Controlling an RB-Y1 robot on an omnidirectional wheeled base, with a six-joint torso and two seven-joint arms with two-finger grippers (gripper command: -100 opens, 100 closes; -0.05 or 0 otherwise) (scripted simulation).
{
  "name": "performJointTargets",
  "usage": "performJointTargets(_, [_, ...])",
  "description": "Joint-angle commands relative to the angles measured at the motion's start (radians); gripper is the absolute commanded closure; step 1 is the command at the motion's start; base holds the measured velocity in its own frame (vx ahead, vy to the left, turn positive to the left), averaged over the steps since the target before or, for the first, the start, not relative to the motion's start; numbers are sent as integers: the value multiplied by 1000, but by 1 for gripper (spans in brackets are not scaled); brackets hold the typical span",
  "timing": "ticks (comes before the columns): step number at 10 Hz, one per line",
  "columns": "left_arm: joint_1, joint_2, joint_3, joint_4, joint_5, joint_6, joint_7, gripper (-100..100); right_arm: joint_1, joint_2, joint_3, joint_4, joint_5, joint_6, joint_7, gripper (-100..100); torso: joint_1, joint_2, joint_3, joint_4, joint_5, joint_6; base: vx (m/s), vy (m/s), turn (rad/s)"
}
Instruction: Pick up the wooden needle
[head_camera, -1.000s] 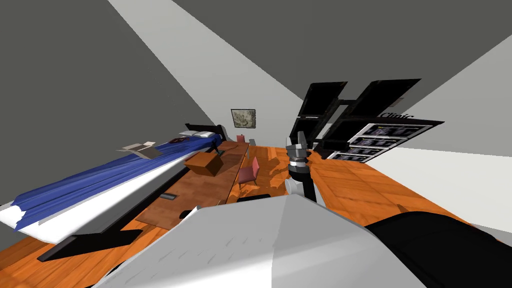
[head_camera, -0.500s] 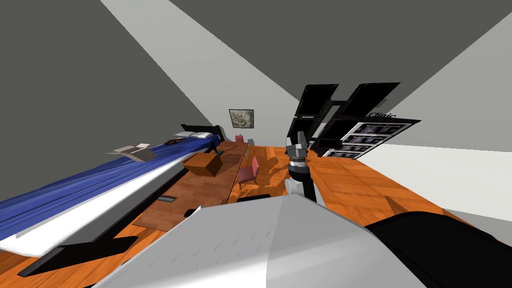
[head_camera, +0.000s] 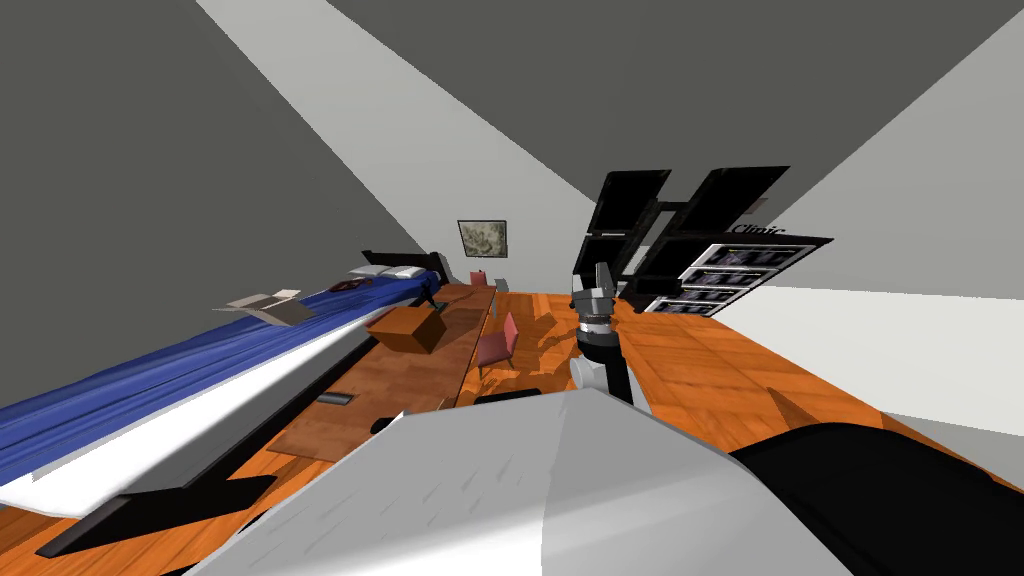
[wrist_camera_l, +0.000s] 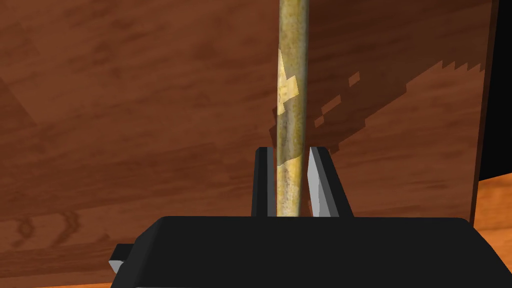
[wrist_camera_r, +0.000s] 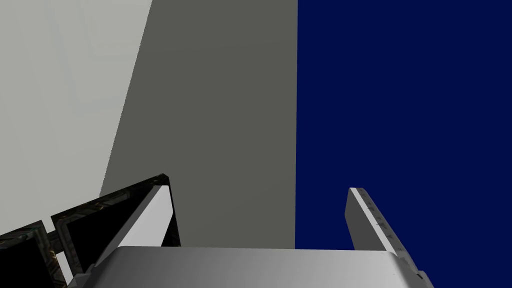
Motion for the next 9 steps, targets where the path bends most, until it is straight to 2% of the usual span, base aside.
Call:
performJointTargets(1, [0,0,0,0,0,0,0,100,0,0,0,0,0,0,0,0,0,0,0,0,0,0,0,0,0])
performJointTargets(2, [0,0,0,0,0,0,0,100,0,0,0,0,0,0,0,0,0,0,0,0,0,0,0,0,0])
performJointTargets(3, [0,0,0,0,0,0,0,0,0,0,0,0,0,0,0,0,0,0,0,0,0,0,0,0,0])
performJointTargets(4, [17,11,1,-31,12,24,-26,100,0,0,0,0,0,0,0,0,0,0,0,0,0,0,40,-30,157])
performJointTargets(5, [17,11,1,-31,12,24,-26,100,0,0,0,0,0,0,0,0,-1,-2,-1,0,-1,-1,46,-48,103])
performJointTargets(8, [37,34,4,-73,42,69,-81,100,0,0,0,0,0,0,0,0,-4,-3,-2,-1,-1,0,40,-62,90])
performJointTargets(9, [37,34,4,-73,42,69,-81,100,0,0,0,0,0,0,0,0,-4,-3,-2,-1,-1,0,36,-50,38])
